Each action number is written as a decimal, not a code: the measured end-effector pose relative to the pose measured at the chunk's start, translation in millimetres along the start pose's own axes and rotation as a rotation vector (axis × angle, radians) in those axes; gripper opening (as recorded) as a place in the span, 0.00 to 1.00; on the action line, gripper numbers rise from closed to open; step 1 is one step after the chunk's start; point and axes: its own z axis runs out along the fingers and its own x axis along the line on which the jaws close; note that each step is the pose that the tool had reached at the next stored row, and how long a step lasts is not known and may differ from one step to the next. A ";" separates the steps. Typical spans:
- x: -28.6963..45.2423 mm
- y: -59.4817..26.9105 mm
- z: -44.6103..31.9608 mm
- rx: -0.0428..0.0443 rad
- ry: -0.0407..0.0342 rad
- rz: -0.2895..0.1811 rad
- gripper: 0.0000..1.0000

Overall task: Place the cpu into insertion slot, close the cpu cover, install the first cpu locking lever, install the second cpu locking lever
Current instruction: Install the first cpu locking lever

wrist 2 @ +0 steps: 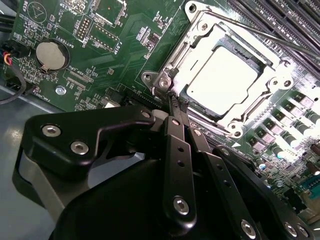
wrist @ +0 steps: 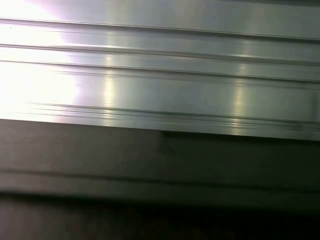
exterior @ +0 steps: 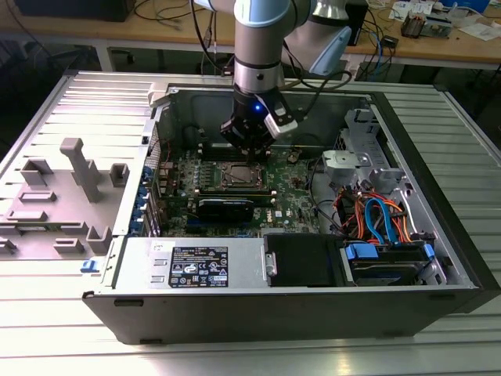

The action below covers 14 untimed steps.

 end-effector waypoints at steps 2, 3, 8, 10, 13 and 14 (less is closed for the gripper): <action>0.0 -0.3 0.2 0.0001 0.0000 0.000 0.11; -0.1 -0.5 0.4 0.0001 0.0001 0.000 0.11; -0.2 -0.5 1.6 0.0003 0.0001 0.000 0.11; -0.2 -0.5 2.1 0.0002 0.0001 0.000 0.11; -0.2 -0.5 2.6 0.0013 0.0002 0.000 0.11; -0.2 -0.5 2.8 0.0013 0.0002 0.000 0.11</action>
